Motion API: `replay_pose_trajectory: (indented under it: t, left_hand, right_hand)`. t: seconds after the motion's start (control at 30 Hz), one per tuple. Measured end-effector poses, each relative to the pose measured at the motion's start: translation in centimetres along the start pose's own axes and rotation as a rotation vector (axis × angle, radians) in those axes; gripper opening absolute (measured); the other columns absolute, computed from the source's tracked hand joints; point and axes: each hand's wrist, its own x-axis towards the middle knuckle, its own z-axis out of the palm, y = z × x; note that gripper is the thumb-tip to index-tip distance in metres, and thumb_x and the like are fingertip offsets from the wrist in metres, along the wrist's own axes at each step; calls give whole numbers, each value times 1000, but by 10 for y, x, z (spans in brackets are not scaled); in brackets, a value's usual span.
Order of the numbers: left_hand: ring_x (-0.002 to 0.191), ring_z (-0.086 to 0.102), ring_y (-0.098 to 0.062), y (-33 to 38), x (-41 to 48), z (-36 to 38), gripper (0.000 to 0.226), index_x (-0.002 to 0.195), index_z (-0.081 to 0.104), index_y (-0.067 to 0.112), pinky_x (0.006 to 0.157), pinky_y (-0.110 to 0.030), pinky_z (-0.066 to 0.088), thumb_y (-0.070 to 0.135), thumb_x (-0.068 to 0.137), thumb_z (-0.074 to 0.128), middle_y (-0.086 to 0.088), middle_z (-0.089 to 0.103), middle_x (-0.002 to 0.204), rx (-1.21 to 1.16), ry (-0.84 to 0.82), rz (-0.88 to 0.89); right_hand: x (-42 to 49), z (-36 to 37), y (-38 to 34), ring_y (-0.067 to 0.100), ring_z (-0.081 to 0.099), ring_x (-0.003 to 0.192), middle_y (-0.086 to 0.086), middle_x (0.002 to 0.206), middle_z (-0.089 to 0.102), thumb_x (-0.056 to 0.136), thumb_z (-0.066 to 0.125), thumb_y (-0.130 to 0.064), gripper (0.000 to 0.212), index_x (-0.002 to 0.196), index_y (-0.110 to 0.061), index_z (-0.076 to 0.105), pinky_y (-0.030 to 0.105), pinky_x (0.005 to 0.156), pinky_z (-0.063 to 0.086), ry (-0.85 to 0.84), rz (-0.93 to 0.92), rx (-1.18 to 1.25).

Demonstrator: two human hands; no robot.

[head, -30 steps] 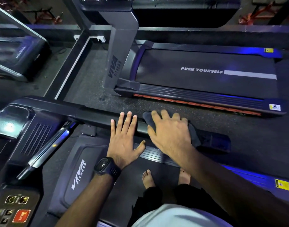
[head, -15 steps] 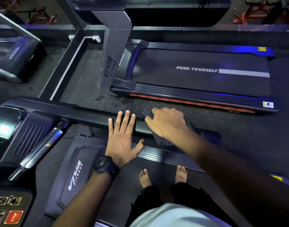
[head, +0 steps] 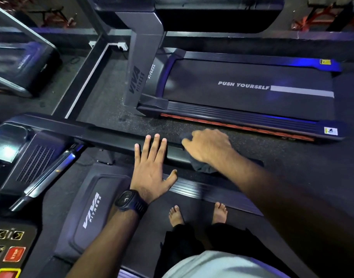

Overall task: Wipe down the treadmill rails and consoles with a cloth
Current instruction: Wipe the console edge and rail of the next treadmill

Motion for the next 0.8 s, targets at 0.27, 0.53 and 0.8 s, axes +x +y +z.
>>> replay_pose_trajectory:
  t: [0.27, 0.53, 0.8]
  left_hand:
    - [154, 2, -30, 3, 0, 3, 95, 157, 23, 9, 122, -58, 2, 57, 78, 45, -12, 15, 166, -11, 6, -7]
    - [154, 2, -31, 3, -3, 1, 95, 157, 22, 9, 121, -60, 6, 58, 78, 44, -12, 15, 166, 13, -16, 41]
    - [154, 3, -32, 9, -3, 2, 96, 157, 21, 9, 122, -60, 4, 58, 77, 42, -12, 14, 166, 12, -14, 56]
  right_hand:
    - [-33, 16, -5, 37, 62, 106, 11, 123, 63, 99, 35, -56, 55, 135, -18, 52, 46, 83, 48, 192, -73, -186]
    - [-41, 31, -6, 38, 62, 101, 11, 122, 64, 97, 38, -55, 55, 134, -17, 55, 47, 83, 48, 254, 52, -239]
    - [-17, 5, 10, 36, 59, 116, 12, 129, 64, 100, 32, -52, 52, 131, -18, 58, 48, 93, 48, 72, 172, 47]
